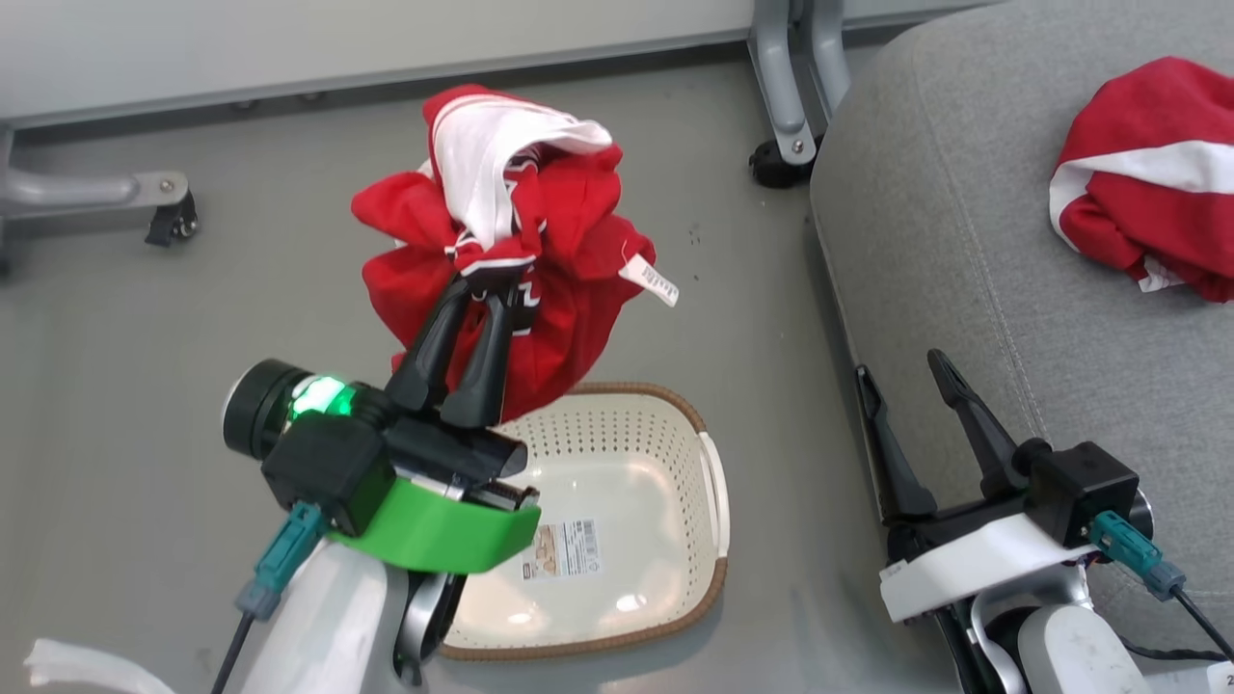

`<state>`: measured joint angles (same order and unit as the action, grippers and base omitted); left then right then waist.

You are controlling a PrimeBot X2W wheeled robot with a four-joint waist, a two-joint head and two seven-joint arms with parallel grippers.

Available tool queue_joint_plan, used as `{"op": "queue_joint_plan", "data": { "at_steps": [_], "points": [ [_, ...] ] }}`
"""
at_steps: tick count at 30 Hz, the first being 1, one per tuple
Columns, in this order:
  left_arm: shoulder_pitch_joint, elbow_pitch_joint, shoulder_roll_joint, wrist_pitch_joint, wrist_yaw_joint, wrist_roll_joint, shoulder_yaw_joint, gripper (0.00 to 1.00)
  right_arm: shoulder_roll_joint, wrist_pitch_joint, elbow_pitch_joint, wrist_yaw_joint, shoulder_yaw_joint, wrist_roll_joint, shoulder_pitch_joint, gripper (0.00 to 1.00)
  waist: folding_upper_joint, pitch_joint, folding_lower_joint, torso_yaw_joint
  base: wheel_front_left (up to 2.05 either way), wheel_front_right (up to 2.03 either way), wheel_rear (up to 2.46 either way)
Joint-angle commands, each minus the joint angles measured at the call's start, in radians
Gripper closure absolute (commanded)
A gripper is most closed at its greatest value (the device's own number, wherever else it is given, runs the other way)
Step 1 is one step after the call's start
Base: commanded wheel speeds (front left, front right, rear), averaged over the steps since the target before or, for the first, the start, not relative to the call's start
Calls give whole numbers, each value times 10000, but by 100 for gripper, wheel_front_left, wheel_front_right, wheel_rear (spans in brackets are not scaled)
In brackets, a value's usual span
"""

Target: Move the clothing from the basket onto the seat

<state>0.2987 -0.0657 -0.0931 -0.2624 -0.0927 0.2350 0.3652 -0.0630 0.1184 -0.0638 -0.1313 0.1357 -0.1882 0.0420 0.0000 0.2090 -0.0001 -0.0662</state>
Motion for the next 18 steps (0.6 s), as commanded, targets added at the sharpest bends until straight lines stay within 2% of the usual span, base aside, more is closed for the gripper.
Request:
{"op": "queue_joint_plan", "data": {
  "at_steps": [1,18],
  "points": [
    [-313,-162,-16,-32,-37,-69,-45,100,-30,-38,-89,10,10,77,-206,0,0,-394,1,-3,0,0,0],
    [-1735,-757,101,-33,-100,-13,-249,100,-17,-523,-509,10,214,-89,-1190,0,0,-1511,1,21,0,0,0]
  ]
}}
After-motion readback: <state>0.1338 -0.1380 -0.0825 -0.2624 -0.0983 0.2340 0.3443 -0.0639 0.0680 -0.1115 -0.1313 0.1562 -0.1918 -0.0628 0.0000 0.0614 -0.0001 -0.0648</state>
